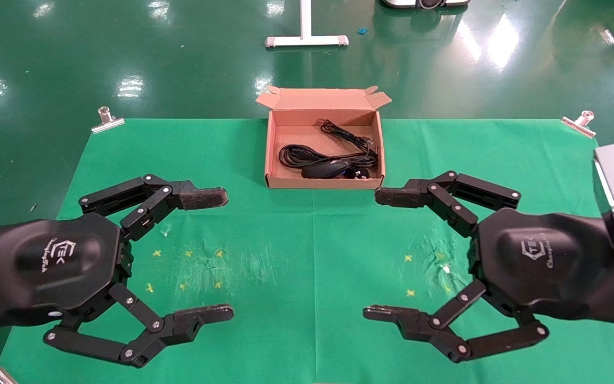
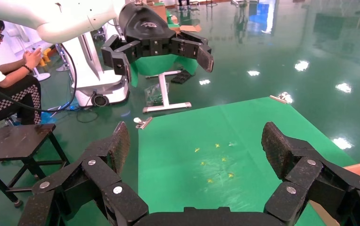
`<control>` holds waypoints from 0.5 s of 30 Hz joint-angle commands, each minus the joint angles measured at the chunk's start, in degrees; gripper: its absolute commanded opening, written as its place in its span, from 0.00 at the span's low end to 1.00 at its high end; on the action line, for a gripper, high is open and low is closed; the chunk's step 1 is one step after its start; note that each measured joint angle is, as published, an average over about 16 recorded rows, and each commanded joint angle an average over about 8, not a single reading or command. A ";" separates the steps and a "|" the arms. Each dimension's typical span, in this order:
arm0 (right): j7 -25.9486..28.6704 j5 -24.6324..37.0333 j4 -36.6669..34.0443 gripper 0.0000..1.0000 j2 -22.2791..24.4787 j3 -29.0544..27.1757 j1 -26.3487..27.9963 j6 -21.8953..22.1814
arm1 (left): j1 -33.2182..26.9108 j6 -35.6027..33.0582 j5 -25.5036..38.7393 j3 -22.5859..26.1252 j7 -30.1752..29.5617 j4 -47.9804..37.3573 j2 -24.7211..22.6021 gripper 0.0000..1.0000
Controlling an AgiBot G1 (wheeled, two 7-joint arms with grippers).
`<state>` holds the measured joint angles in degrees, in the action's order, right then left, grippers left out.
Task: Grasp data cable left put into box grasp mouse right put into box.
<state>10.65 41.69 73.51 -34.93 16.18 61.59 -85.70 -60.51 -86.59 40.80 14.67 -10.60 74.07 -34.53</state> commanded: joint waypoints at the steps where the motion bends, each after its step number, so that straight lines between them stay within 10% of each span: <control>1: 0.00 0.01 0.00 1.00 -0.01 0.01 0.01 0.00 | -0.21 0.18 0.19 0.28 -0.01 -0.10 -0.09 1.00; 15: 0.00 0.05 0.00 1.00 -0.03 0.01 0.02 0.04 | -0.92 0.82 0.90 1.18 -0.11 -0.45 -0.43 1.00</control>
<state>10.65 41.74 73.51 -34.96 16.19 61.62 -85.66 -61.41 -85.79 41.69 15.83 -10.72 73.63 -34.95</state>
